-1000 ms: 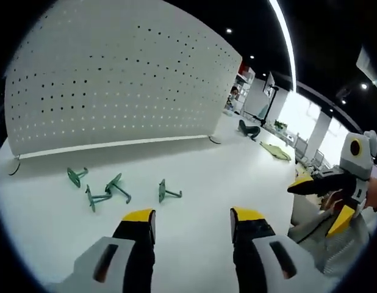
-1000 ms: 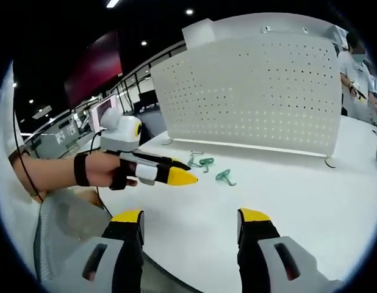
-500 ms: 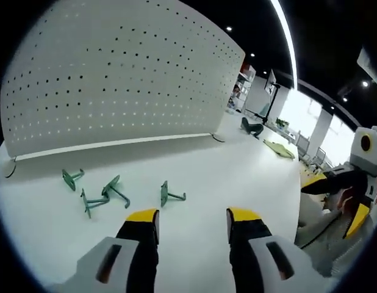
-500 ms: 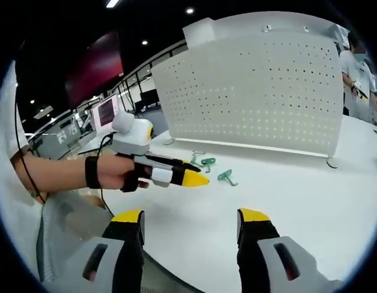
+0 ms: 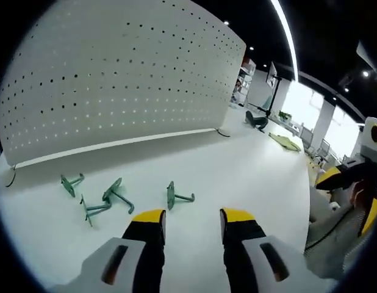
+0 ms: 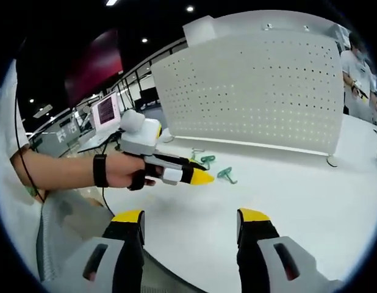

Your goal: Insert the hook assembly into the mounting plate slot until the hook locks in place.

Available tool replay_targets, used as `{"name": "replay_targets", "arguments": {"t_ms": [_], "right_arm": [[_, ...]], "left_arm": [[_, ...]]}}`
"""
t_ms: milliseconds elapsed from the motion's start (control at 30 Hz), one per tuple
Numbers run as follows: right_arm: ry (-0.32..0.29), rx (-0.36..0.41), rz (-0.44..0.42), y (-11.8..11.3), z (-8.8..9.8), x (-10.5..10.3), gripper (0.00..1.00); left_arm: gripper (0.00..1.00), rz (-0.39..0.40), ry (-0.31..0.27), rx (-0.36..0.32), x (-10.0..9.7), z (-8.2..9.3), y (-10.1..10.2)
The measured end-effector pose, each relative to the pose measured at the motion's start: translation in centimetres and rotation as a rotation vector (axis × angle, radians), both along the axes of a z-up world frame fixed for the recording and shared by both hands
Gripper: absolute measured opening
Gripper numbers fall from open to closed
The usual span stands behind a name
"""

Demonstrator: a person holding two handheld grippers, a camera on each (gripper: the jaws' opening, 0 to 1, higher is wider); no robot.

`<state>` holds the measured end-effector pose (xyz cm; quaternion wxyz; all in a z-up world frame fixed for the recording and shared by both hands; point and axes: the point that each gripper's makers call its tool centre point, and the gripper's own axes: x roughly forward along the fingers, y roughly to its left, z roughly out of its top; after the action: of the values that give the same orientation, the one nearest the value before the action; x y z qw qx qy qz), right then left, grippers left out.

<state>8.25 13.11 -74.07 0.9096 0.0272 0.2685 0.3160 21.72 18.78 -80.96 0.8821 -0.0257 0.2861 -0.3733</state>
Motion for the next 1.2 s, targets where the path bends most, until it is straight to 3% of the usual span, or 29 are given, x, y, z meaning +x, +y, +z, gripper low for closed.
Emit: {"name": "replay_targets", "arguments": {"t_ms": [833, 1200], "right_arm": [[0.013, 0.005, -0.02, -0.1, 0.1, 0.0, 0.6], [0.02, 0.005, -0.02, 0.0, 0.0, 0.1, 0.59]], "left_arm": [[0.28, 0.04, -0.032, 0.069, 2.0, -1.8, -0.1], [0.25, 0.016, -0.041, 0.101, 2.4, -2.8, -0.6]]}}
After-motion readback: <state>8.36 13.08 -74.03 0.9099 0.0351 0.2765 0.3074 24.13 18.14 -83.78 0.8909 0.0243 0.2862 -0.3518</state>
